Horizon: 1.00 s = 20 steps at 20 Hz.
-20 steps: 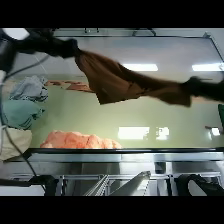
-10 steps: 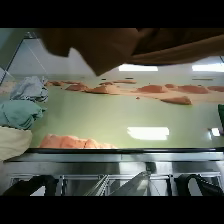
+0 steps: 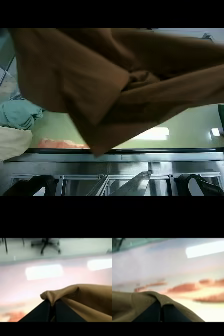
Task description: Fold the shirts.
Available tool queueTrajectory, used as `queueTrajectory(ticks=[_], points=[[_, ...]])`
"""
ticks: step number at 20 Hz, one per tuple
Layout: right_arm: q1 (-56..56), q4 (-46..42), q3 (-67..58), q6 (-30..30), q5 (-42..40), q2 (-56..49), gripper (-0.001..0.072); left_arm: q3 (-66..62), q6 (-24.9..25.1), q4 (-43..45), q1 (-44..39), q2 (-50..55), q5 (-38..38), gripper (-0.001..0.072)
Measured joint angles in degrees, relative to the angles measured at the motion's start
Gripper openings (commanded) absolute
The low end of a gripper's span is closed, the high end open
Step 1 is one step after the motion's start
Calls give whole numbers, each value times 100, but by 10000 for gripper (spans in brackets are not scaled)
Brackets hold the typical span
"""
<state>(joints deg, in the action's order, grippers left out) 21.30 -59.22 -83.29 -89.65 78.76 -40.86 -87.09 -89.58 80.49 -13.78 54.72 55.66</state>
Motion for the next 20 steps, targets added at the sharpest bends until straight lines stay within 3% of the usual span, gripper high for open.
queueTrajectory(ticks=[1, 2, 3, 4, 6, 8, 10, 15, 20], points=[[-101, -28, 278, -17, 7, -238, 20, 321, -46, 9, -4, 306, -11, 140], [-236, -85, 614, -11, -76, -529, 75, 579, -87, 11, -7, 634, -46, 426], [-363, -144, 911, 37, -284, -824, 364, 793, -114, 35, 0, 1019, -131, 663], [-472, -186, 1163, 98, -560, -1165, 557, 916, -153, 26, 24, 1386, -164, 703], [-568, -188, 1379, 142, -1080, -1849, 552, 901, -157, -236, 179, 2138, -122, 702], [-533, -87, 1335, 144, -1423, -2358, 482, 603, -168, -723, 509, 2771, 122, 700], [-466, -2, 1276, 190, -1606, -2535, 482, 302, -105, -1145, 857, 3134, 369, 700], [-422, -42, 1674, 426, -1552, -1937, 481, 216, 208, -1604, 1425, 3403, 625, 700], [-435, -72, 2730, 483, -1375, -938, 480, 1073, 896, -2168, 1445, 3622, 120, 699]])
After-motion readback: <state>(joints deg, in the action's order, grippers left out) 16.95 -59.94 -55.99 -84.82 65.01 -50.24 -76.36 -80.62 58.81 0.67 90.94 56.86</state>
